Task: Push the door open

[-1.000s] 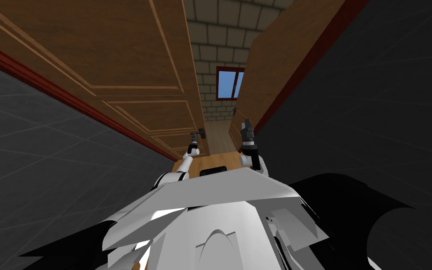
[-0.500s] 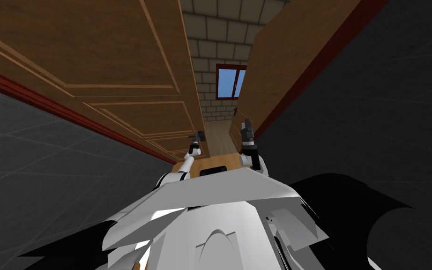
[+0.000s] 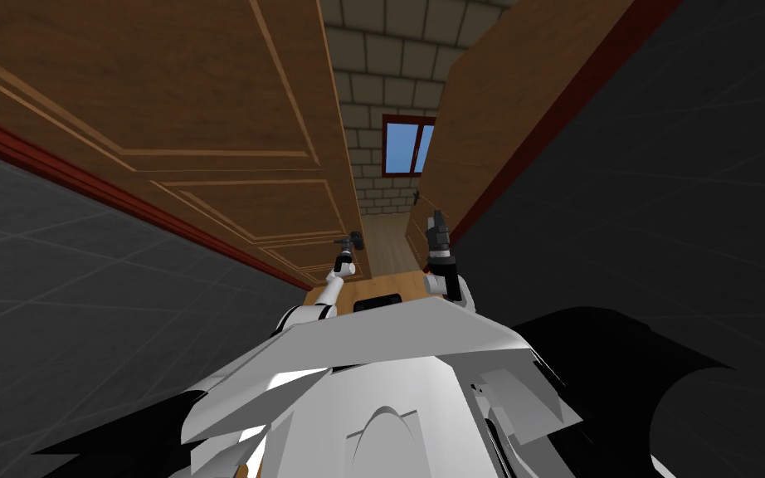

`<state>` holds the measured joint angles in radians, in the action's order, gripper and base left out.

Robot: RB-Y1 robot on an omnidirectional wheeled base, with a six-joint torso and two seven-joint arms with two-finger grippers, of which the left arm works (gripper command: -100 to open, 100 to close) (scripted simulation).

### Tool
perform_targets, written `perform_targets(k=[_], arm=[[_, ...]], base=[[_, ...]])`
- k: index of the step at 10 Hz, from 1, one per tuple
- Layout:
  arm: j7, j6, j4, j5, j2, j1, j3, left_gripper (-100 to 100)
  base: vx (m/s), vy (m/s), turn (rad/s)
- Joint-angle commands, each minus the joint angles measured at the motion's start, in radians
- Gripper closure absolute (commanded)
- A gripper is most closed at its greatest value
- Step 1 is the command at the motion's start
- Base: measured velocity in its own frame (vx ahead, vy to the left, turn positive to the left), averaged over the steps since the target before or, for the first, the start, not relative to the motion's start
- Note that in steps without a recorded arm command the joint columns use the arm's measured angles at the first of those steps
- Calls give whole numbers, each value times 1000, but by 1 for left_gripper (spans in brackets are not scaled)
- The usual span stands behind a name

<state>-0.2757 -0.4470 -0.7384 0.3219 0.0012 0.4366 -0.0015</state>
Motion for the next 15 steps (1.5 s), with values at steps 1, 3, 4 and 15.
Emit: perform_targets(k=[1,3,4,15], arm=[[-5,-1,1,6,15,0,13,100],[-9,-1,2,10,25,0,23,100],[-12,-2,2,13,32,-1,30,100],[-53,-7,9,59,88,-3,136,100]], base=[[99,-42,19],[150,-55,38],[184,-91,42],[165,-85,60]])
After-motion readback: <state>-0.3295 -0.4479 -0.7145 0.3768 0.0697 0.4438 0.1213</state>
